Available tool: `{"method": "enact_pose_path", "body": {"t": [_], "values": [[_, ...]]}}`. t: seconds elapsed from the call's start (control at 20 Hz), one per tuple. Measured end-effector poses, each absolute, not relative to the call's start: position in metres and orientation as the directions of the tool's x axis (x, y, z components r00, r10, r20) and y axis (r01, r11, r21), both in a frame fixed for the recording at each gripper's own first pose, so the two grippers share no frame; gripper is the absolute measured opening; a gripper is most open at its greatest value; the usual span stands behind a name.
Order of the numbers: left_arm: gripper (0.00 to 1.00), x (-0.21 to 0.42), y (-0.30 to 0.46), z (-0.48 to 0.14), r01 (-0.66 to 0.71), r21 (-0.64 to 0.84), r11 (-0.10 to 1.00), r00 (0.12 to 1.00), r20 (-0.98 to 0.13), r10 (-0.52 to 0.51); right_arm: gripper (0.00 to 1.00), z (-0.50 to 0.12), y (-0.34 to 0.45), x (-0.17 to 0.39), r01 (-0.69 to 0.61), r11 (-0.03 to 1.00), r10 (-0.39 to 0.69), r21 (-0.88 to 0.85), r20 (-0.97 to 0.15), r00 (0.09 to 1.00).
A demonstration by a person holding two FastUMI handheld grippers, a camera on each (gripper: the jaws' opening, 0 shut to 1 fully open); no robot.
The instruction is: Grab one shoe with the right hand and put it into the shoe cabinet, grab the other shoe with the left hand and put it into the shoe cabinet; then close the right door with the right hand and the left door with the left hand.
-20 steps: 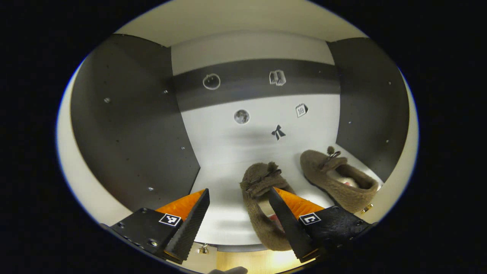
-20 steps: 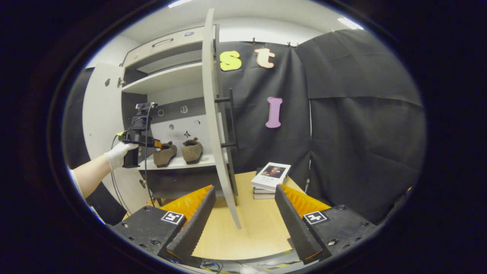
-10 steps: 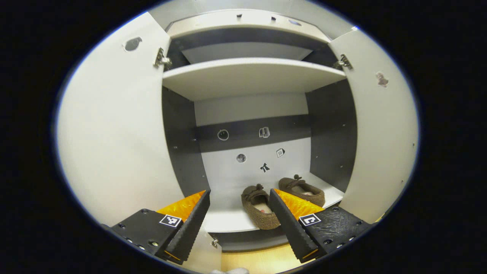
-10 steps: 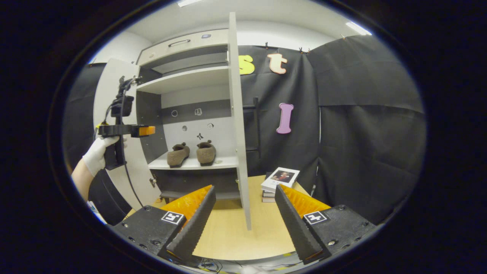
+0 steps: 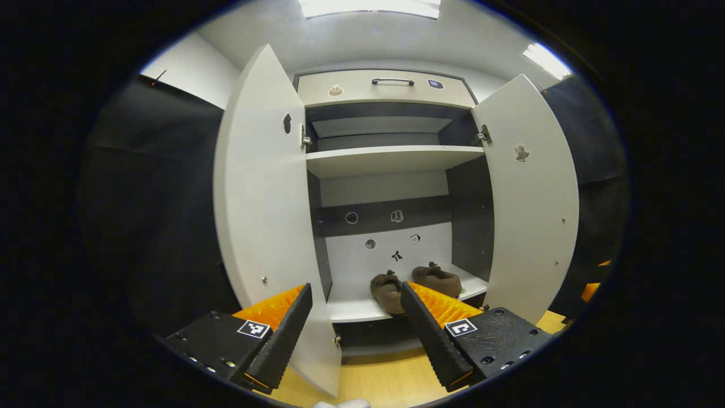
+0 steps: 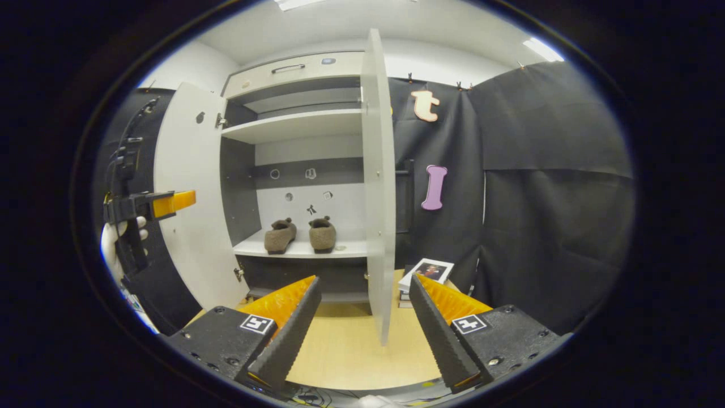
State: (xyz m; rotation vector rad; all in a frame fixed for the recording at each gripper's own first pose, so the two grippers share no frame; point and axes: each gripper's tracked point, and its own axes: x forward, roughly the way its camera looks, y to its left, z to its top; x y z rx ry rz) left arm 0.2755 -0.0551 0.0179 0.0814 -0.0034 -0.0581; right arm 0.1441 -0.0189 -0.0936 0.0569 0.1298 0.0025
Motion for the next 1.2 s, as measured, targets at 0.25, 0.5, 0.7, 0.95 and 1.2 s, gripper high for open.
{"method": "enact_pose_path", "body": {"t": [0.25,0.5,0.7,0.95,1.2], "values": [[1.00,0.218,-0.050,-0.020,0.065,0.054,0.996,0.997,-0.047,-0.062,0.99,-0.106,-0.007,0.139,-0.003,0.999,0.011,0.051,-0.157,0.988],[0.96,0.174,-0.046,-0.056,0.058,0.033,0.998,0.994,-0.099,-0.054,0.99,-0.115,-0.003,0.138,0.010,0.999,-0.003,0.036,-0.179,0.984],[0.96,0.165,-0.050,-0.073,0.067,0.009,0.998,0.987,-0.144,-0.065,0.99,-0.106,-0.011,0.146,0.026,0.999,-0.022,0.025,-0.163,0.986],[0.96,0.169,-0.058,-0.063,0.065,-0.022,0.998,0.990,-0.121,-0.067,0.99,-0.076,-0.053,0.173,0.081,0.997,-0.082,-0.014,-0.102,0.991],[1.00,0.174,-0.069,-0.061,0.054,-0.022,0.998,0.991,-0.120,-0.056,0.99,-0.040,-0.121,0.218,0.198,0.980,-0.198,-0.012,-0.050,0.979]]}}
